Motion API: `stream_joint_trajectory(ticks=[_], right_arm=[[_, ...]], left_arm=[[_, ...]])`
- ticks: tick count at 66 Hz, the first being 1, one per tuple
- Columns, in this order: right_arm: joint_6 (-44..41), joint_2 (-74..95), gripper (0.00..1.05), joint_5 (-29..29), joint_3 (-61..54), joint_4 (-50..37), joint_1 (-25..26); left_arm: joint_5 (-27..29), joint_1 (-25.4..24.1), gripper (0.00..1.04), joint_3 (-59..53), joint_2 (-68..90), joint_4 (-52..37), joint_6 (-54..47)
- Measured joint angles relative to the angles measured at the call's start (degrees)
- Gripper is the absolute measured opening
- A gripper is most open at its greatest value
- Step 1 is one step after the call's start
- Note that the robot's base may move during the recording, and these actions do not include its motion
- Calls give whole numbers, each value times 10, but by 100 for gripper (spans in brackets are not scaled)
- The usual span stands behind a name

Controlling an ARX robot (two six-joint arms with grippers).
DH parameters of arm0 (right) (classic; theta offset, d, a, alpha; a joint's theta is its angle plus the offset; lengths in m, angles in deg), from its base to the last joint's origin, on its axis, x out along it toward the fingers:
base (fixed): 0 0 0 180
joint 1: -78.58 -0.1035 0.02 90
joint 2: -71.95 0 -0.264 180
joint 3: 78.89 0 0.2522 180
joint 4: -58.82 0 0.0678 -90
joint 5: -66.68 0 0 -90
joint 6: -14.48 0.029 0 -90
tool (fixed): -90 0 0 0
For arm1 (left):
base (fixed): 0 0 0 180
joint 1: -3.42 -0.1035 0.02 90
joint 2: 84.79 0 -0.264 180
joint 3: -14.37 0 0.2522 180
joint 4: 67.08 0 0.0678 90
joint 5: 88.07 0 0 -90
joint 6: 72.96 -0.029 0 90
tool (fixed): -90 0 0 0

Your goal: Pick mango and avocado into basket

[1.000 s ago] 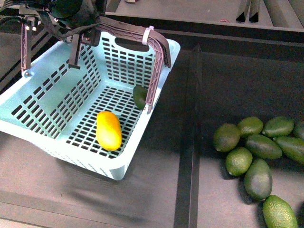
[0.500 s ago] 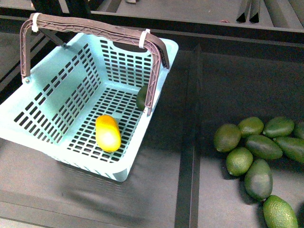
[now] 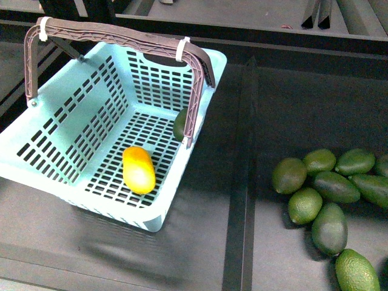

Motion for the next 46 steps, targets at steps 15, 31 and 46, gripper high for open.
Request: stream_joint_trajectory(ticks=[15, 31, 46], right_arm=[[0, 0, 96, 0, 0, 0, 0], [0, 0, 96, 0, 0, 0, 0], [0, 0, 96, 0, 0, 0, 0]], left_arm=[[-5, -15, 2, -26, -136, 108, -1], [-5, -15, 2, -33, -260, 218, -1], [-5, -15, 2, -33, -356, 308, -1]])
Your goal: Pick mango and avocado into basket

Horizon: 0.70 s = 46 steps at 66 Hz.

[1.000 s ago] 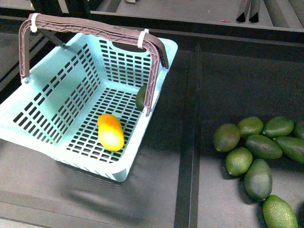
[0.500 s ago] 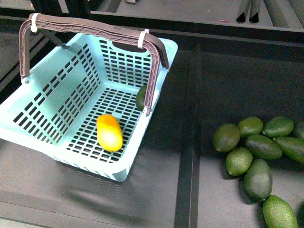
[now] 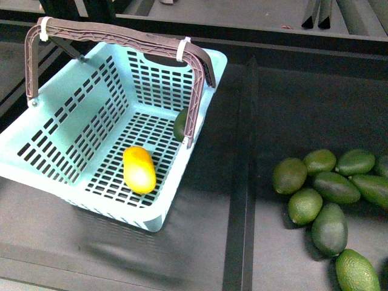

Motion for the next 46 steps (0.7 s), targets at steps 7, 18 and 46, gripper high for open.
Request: stream_joint_trajectory(ticks=[7, 18, 46], right_arm=[[0, 0, 96, 0, 0, 0, 0], [0, 0, 96, 0, 0, 0, 0], [0, 0, 96, 0, 0, 0, 0]], left_arm=[[0, 0, 2, 0, -34, 33, 0], [0, 0, 2, 0, -78, 76, 0], [0, 0, 2, 0, -231, 233, 0]])
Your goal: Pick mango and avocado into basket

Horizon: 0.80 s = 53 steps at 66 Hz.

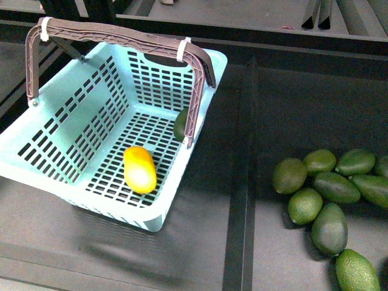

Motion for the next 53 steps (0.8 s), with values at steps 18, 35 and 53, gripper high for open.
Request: stream_joint_trajectory(ticks=[18, 35, 53], right_arm=[[0, 0, 96, 0, 0, 0, 0], [0, 0, 96, 0, 0, 0, 0], [0, 0, 96, 0, 0, 0, 0]], left_arm=[[0, 0, 2, 0, -3, 2, 0], [0, 0, 18, 0, -3, 2, 0], [0, 0, 97, 0, -3, 2, 0]])
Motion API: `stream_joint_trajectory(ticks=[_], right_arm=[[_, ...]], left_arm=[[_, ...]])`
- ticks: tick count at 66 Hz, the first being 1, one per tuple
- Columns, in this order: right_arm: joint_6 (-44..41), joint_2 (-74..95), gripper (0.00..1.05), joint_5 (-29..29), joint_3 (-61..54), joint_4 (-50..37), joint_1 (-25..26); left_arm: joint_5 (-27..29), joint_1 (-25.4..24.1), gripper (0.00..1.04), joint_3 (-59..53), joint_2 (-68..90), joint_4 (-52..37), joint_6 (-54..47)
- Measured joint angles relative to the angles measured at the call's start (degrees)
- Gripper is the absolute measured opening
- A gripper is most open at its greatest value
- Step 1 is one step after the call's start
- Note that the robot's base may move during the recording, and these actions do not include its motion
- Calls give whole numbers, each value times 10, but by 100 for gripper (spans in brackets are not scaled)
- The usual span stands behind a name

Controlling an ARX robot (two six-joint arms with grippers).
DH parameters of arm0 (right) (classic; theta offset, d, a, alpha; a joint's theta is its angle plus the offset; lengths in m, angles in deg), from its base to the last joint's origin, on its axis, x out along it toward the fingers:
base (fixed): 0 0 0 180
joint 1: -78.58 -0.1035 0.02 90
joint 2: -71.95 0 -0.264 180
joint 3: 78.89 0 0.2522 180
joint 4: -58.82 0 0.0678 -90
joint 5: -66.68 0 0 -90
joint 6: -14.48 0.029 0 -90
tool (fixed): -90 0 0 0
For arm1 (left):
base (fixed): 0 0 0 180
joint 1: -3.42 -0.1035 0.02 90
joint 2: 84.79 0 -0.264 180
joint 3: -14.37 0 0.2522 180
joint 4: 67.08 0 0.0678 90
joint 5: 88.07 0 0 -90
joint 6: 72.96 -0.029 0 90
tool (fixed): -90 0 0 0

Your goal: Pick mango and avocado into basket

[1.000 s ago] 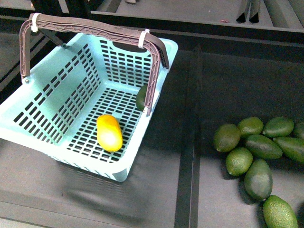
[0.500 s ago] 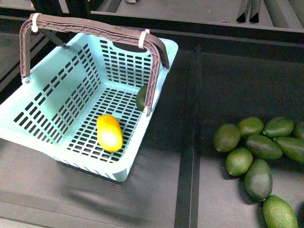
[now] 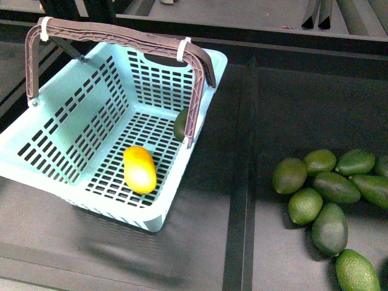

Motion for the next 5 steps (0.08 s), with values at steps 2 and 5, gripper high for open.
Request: stream_joint_trajectory(ticks=[2, 5], right_arm=[[0, 0, 96, 0, 0, 0, 0], [0, 0, 96, 0, 0, 0, 0]], left_arm=[[0, 0, 97, 0, 0, 0, -1], [0, 0, 96, 0, 0, 0, -1]])
